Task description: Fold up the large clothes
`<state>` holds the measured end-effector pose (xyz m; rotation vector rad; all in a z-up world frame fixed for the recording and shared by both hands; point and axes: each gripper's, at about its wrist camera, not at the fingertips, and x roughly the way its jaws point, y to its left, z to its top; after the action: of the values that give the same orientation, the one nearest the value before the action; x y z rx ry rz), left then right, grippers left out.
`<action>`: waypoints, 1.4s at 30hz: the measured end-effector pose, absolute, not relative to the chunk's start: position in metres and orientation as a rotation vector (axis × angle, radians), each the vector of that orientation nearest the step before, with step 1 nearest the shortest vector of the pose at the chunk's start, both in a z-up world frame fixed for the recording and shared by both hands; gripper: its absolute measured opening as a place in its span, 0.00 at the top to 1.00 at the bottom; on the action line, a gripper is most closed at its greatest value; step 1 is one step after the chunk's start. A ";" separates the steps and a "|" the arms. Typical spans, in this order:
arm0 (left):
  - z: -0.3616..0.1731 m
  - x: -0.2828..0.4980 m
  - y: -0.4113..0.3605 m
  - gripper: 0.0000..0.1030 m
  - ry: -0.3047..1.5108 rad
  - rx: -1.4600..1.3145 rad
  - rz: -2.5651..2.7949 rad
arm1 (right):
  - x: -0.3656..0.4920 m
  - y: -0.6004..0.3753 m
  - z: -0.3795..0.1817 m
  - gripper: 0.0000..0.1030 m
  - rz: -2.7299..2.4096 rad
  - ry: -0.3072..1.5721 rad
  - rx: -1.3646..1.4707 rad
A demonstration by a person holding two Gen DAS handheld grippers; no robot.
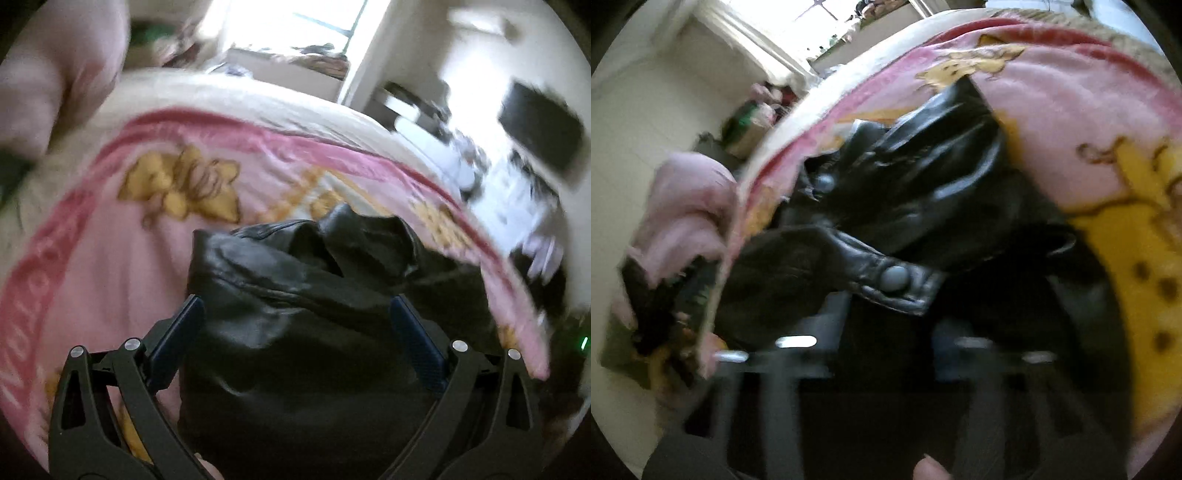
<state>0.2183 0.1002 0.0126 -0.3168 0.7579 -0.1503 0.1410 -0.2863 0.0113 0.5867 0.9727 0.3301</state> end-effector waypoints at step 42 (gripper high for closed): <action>-0.047 0.254 0.067 0.85 0.968 -0.202 -0.136 | 0.176 -0.271 0.092 0.72 0.144 0.650 0.081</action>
<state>0.2542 0.0667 -0.0466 -0.2019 0.9678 -0.1358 0.1765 -0.2711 0.0924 0.0812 0.6504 0.1442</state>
